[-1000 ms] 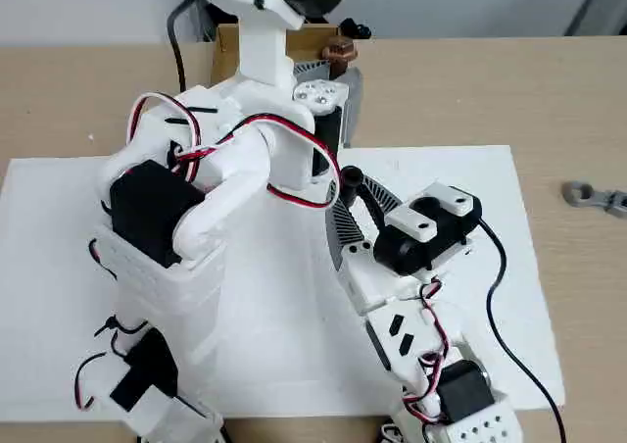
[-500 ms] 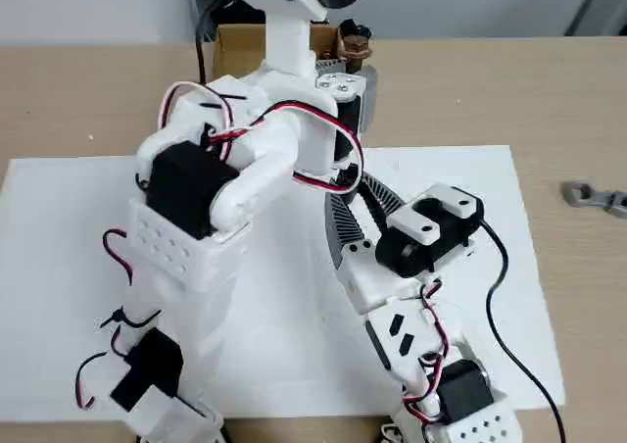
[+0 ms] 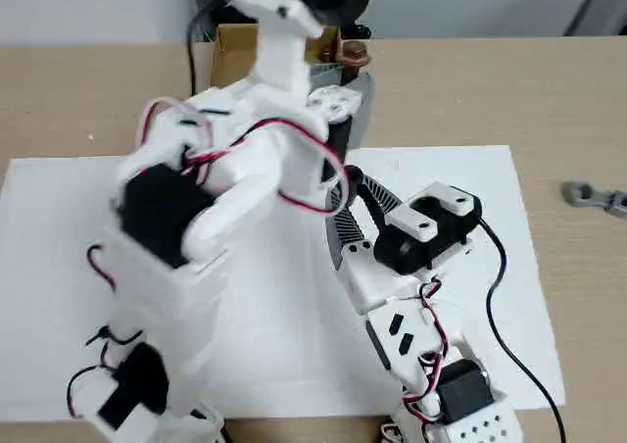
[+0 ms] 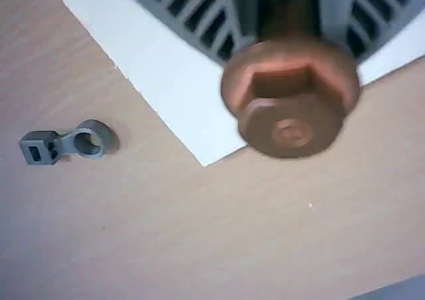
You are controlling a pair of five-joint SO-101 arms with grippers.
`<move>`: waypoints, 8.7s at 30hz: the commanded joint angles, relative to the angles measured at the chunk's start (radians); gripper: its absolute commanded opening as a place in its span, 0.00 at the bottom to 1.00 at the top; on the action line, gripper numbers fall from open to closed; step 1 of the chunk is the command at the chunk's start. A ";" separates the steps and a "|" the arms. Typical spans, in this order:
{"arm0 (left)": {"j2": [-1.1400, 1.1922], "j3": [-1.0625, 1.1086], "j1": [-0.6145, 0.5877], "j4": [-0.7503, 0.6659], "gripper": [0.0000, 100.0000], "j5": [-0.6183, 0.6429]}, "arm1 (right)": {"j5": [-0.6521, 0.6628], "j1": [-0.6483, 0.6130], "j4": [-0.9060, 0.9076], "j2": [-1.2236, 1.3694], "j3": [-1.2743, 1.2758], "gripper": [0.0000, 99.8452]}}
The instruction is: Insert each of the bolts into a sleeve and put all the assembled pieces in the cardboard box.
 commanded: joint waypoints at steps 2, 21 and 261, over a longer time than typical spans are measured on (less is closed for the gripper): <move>-0.078 -0.008 0.000 0.060 0.00 -0.011 | -0.011 -0.005 0.004 -0.008 -0.008 0.00; -0.460 0.499 -0.057 -0.114 0.00 0.018 | -0.011 -0.005 0.005 -0.008 -0.006 0.00; -0.129 1.035 -0.895 0.110 0.09 -0.089 | -0.118 0.165 0.631 1.709 -1.798 0.00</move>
